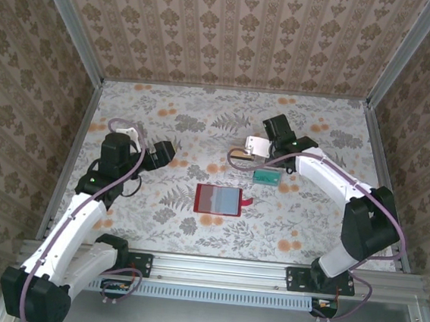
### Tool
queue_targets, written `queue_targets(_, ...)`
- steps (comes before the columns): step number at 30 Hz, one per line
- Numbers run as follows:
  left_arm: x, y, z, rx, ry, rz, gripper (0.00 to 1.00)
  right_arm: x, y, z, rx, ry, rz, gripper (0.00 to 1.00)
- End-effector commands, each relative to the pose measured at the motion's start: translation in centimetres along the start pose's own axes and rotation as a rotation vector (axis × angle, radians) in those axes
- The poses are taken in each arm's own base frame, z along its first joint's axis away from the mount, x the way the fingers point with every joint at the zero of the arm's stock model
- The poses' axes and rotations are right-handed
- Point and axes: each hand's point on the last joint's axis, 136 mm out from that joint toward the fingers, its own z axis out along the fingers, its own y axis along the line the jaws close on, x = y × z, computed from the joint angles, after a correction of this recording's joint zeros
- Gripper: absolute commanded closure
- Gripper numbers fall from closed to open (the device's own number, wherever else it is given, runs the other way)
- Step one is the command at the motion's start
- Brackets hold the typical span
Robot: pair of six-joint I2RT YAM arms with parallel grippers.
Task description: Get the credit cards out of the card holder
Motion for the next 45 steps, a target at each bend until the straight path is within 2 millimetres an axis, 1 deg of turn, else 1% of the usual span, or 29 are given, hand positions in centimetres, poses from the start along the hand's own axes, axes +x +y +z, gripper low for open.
queue_targets(1, -0.4, 0.1, -0.3, 0.002, -0.027, 0.029, 0.0, 0.1, 1.0, 1.1, -0.051, 0.006, 0.012, 1.0)
queue_targets(14, -0.2, 0.2, -0.2, 0.006, -0.023, 0.024, 0.0, 0.0, 1.9, 1.6, -0.087, 0.003, 0.021, 0.97)
queue_targets(20, -0.1, 0.2, -0.3, 0.008, -0.021, 0.02, 0.0, 0.2, 2.2, 1.9, -0.094, 0.011, 0.031, 0.93)
queue_targets(21, -0.1, 0.2, -0.3, 0.008, -0.022, 0.02, 0.0, 0.1, 2.0, 1.9, -0.086, 0.011, 0.034, 0.91)
queue_targets(22, -0.1, 0.3, -0.3, 0.007, -0.022, 0.019, 0.0, 0.1, 1.8, 1.8, -0.077, 0.013, 0.036, 0.87)
queue_targets(27, -0.1, 0.2, -0.3, 0.013, -0.023, 0.019, 0.0, -0.2, 0.3, 1.1, -0.039, 0.005, 0.055, 0.82)
queue_targets(29, -0.1, 0.2, -0.2, 0.015, -0.022, 0.019, 0.0, -0.3, -0.3, 0.9, -0.022, 0.004, 0.067, 0.77)
queue_targets(31, 0.0, 0.2, -0.2, 0.015, -0.019, 0.018, 0.0, -0.4, -1.1, 0.7, 0.004, 0.004, 0.078, 0.74)
queue_targets(32, -0.1, 0.2, -0.3, 0.016, -0.021, 0.017, 0.0, -0.4, -1.4, 0.6, 0.014, 0.005, 0.085, 0.71)
queue_targets(35, 0.0, 0.1, -0.3, 0.02, -0.019, 0.017, 0.0, -0.6, -2.1, 0.4, 0.037, 0.003, 0.1, 0.69)
queue_targets(39, 0.0, 0.2, -0.3, 0.022, -0.018, 0.014, 0.0, -0.5, -2.3, 0.7, 0.047, 0.01, 0.101, 0.65)
queue_targets(45, 0.2, 0.2, -0.3, 0.024, -0.014, 0.013, 0.0, -0.2, -1.9, 1.4, 0.051, 0.026, 0.091, 0.65)
